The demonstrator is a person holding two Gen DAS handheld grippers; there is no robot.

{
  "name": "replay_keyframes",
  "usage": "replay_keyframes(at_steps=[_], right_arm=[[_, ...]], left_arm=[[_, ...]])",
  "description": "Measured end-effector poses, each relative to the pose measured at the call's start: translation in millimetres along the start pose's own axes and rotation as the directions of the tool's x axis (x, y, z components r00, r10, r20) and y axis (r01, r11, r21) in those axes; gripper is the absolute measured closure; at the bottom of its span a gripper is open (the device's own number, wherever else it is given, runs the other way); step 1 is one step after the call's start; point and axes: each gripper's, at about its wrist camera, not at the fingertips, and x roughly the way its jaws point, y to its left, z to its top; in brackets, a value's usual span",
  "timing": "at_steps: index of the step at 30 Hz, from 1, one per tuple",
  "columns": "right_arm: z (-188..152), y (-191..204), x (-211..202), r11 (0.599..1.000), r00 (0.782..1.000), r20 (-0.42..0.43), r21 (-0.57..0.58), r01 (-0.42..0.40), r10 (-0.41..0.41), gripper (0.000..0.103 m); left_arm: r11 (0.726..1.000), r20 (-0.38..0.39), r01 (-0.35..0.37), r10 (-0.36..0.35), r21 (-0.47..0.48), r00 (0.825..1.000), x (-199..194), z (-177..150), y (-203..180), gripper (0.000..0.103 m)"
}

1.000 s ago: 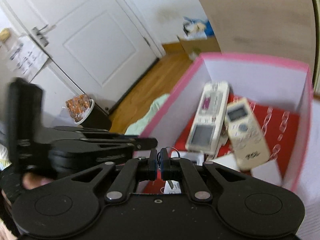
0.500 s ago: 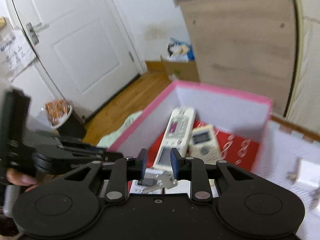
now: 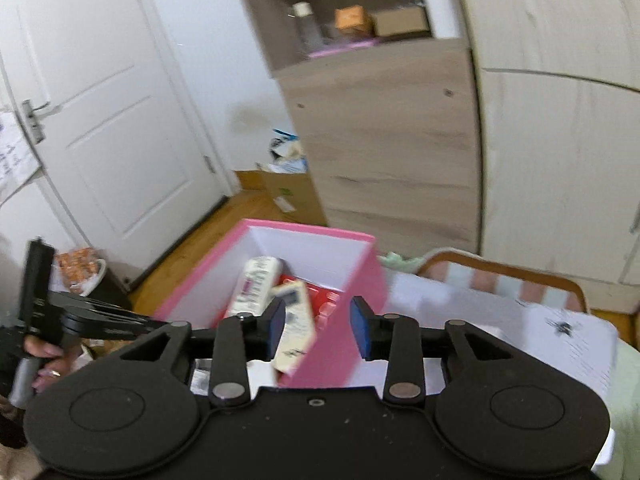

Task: Organize rigid objects
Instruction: 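Move the right gripper back over the white rectangular charger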

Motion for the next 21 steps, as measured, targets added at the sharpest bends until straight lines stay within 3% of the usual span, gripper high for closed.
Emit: replay_keyframes(at_steps=[8, 10, 13, 18, 21], right_arm=[[-18.1, -41.4, 32.0, 0.982, 0.980, -0.066, 0.001, 0.189, -0.189, 0.051], [-21.4, -54.5, 39.4, 0.977, 0.977, -0.085, 0.063, 0.201, -0.196, 0.040], [-26.4, -73.1, 49.2, 0.970, 0.980, -0.123, 0.171, 0.174, -0.154, 0.039], [-30.8, -75.1, 64.9, 0.960, 0.962, -0.110, 0.094, 0.262, -0.252, 0.039], [-31.8, -79.4, 77.3, 0.961, 0.962, -0.099, 0.081, 0.263, -0.255, 0.039]], left_arm=[[0.999, 0.006, -0.023, 0.023, 0.045, 1.000, -0.1, -0.9, -6.6, 0.096], [0.998, 0.007, -0.026, 0.026, 0.054, 1.000, 0.0, -1.1, -7.7, 0.096], [0.997, 0.010, -0.030, 0.029, 0.070, 1.000, -0.4, -1.5, -8.7, 0.096], [0.997, 0.009, -0.022, 0.021, 0.070, 1.000, -1.0, -1.6, -7.5, 0.096], [0.997, 0.010, -0.023, 0.022, 0.072, 1.000, -0.9, -1.4, -7.6, 0.096]])
